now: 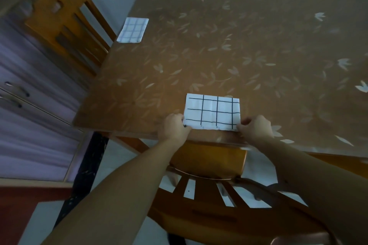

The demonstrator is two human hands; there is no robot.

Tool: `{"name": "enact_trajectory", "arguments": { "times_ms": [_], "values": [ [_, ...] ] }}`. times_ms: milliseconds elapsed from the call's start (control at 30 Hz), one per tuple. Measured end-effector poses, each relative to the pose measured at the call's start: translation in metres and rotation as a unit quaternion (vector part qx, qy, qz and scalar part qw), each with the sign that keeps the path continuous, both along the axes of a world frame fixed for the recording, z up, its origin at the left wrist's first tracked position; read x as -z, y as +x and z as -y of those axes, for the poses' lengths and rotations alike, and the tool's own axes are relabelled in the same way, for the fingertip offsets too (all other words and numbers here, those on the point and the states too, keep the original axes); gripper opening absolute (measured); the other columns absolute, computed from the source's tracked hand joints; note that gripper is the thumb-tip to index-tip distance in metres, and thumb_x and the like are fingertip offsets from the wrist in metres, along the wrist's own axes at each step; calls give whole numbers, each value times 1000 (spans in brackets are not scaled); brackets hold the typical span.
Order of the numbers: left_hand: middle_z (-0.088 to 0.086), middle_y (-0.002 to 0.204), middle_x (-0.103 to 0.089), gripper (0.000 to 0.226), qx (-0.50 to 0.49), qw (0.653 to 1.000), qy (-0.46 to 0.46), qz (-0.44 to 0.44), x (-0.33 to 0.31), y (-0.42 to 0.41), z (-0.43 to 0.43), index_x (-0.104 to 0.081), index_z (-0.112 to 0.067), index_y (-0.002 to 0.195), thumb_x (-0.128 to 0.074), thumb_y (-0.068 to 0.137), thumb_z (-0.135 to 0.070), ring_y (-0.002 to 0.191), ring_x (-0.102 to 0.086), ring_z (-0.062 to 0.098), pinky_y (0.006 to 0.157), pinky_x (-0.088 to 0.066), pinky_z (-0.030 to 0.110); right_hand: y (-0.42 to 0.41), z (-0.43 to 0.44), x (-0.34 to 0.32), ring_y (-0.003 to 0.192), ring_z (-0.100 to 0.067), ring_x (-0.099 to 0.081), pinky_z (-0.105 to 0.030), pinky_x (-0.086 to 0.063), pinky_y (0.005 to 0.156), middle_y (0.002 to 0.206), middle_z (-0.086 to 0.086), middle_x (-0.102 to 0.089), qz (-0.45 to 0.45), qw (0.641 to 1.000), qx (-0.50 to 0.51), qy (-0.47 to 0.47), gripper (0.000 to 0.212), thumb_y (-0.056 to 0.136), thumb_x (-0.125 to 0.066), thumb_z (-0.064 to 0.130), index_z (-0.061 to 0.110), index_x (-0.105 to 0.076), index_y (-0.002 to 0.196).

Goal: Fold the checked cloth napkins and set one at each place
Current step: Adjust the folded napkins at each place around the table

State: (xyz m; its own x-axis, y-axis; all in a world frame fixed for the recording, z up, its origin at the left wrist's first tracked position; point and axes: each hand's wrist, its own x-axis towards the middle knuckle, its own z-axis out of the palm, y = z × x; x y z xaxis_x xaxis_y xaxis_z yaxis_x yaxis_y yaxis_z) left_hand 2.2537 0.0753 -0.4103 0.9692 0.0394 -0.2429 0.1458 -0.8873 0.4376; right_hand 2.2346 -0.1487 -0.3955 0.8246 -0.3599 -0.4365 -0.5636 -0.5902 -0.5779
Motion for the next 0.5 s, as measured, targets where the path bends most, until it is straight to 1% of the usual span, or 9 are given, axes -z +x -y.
{"name": "enact_trajectory", "arguments": {
  "times_ms": [67, 133, 167, 233, 333, 400, 500],
  "values": [
    [0, 105, -68, 26, -9, 1000, -13, 1, 0, 0, -4, -69, -16, 107, -71, 86, -31, 92, -61, 19, 73, -52, 32, -1, 0, 1, 67, -22, -68, -29, -55, 54, 78, -11, -70, 1, 1000, 10, 15, 10, 90, -63, 14, 12, -65, 81],
    [-1, 111, -67, 33, -11, 1000, -14, 5, 1, -1, -4, -67, -16, 117, -70, 87, -31, 99, -61, 19, 78, -50, 30, -1, 3, 2, 62, -19, -67, -25, -51, 48, 76, -10, -71, -3, 999, 19, 25, 6, 90, -63, 13, 10, -67, 87],
    [-2, 112, -67, 33, -13, 1000, -18, 5, 1, -1, -4, -66, -17, 118, -69, 88, -30, 102, -61, 19, 80, -50, 30, -1, 4, 2, 61, -18, -67, -23, -50, 48, 75, -10, -71, -3, 1000, 19, 24, 7, 89, -63, 13, 9, -69, 87],
    [-3, 110, -68, 26, -17, 999, -29, 6, 2, -3, -4, -68, -20, 113, -69, 89, -29, 100, -61, 18, 78, -50, 29, 0, 6, 3, 65, -19, -67, -23, -48, 49, 75, -9, -71, 1, 1000, 11, 12, 11, 89, -63, 15, 8, -71, 85],
    [-4, 102, -68, 11, 9, 1000, -12, 13, 1, -4, -5, -70, -22, 98, -67, 90, -30, 91, -61, 15, 67, -45, 27, -2, 8, 2, 70, -21, -66, -21, -43, 48, 75, -9, -71, 4, 1000, 4, -9, 15, 87, -63, 15, 7, -74, 81],
    [-4, 99, -66, 9, 28, 999, 5, 21, 0, -5, -5, -71, -22, 93, -66, 91, -29, 89, -60, 15, 64, -43, 27, -2, 10, 2, 71, -21, -66, -21, -43, 48, 75, -10, -71, 1, 1000, 4, -14, 16, 87, -62, 13, 6, -74, 80],
    [-4, 98, -64, 9, 34, 999, 11, 27, 1, -4, -6, -71, -22, 93, -65, 91, -28, 87, -60, 15, 63, -42, 26, -3, 10, 1, 68, -19, -65, -20, -41, 47, 74, -9, -71, -5, 1000, 6, -13, 16, 86, -61, 11, 6, -74, 77]
  ]
}}
